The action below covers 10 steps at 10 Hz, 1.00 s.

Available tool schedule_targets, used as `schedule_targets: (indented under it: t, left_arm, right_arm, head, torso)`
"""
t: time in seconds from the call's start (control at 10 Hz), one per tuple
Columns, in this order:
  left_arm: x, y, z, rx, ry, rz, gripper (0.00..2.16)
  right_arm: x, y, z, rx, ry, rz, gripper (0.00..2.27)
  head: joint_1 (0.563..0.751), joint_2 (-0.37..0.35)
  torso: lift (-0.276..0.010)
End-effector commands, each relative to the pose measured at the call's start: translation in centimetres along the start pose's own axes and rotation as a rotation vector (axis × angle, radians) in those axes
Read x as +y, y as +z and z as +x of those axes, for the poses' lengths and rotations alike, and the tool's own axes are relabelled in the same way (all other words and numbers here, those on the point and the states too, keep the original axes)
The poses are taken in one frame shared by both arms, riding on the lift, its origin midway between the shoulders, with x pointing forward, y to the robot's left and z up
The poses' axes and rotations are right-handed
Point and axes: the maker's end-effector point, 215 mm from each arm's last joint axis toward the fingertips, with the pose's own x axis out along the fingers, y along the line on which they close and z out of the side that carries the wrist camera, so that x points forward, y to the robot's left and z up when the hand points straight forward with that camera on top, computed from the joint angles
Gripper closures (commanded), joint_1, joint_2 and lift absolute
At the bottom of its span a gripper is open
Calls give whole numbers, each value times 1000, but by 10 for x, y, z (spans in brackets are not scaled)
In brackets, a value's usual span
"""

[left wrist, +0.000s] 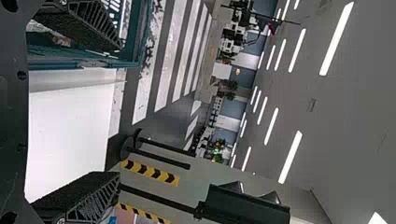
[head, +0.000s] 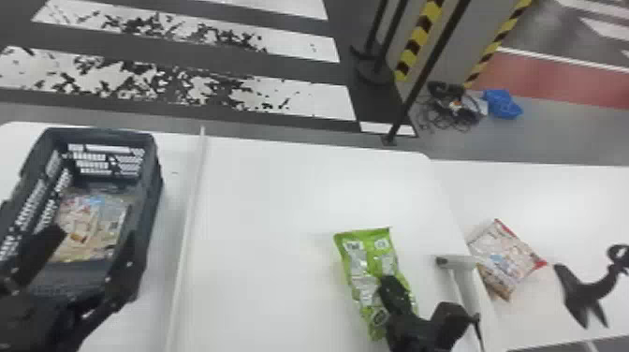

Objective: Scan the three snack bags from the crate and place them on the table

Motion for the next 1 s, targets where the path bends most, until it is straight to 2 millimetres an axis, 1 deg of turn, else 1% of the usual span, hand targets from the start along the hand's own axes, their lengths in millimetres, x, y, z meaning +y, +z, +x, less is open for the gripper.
schedule_targets:
  t: [0.0, 0.1, 0.2, 0.3, 0.4, 0.5, 0.7, 0.8, 0.9]
  left_arm:
    - [-5, -1, 5, -2, -11, -6, -2]
    - [-9, -3, 8, -3, -18, -11, -2]
    - [-9, -5, 10, -1, -18, -13, -2]
    - [-10, -8, 13, 2, -23, -15, -2]
    - [-10, -8, 15, 0, -24, -16, -2]
    - [-9, -9, 17, 1, -24, -15, -2]
    - [-7, -9, 22, -2, -25, -17, -2]
    - [-7, -9, 25, -1, -27, -19, -2]
    - [-6, -8, 26, -3, -26, -20, -2]
  right_arm:
    - [-42, -13, -10, 23, -156, 12, 2017]
    - [-61, -10, -15, 19, -218, 14, 2017]
    - [-71, -11, -19, 25, -243, 21, 2017]
    - [-75, -14, -20, 39, -269, 20, 2017]
    - [-77, -10, -20, 32, -276, 20, 2017]
    - [-72, 8, -26, -18, -267, 21, 2013]
    - [-42, 55, -43, -109, -215, 56, 2013]
    - [-32, 70, -42, -123, -202, 60, 2013]
    - [-28, 74, -41, -117, -194, 60, 2013]
  head:
    - [695, -275]
    - [695, -296]
    - [695, -308]
    - [695, -331]
    - [695, -345]
    - [695, -348]
    - [695, -349]
    - [695, -350]
    - [695, -350]
  torso:
    - [-36]
    - [-36]
    - [-36]
    - [-36]
    - [-36]
    - [-36]
    - [-36]
    - [-36]
    - [-36]
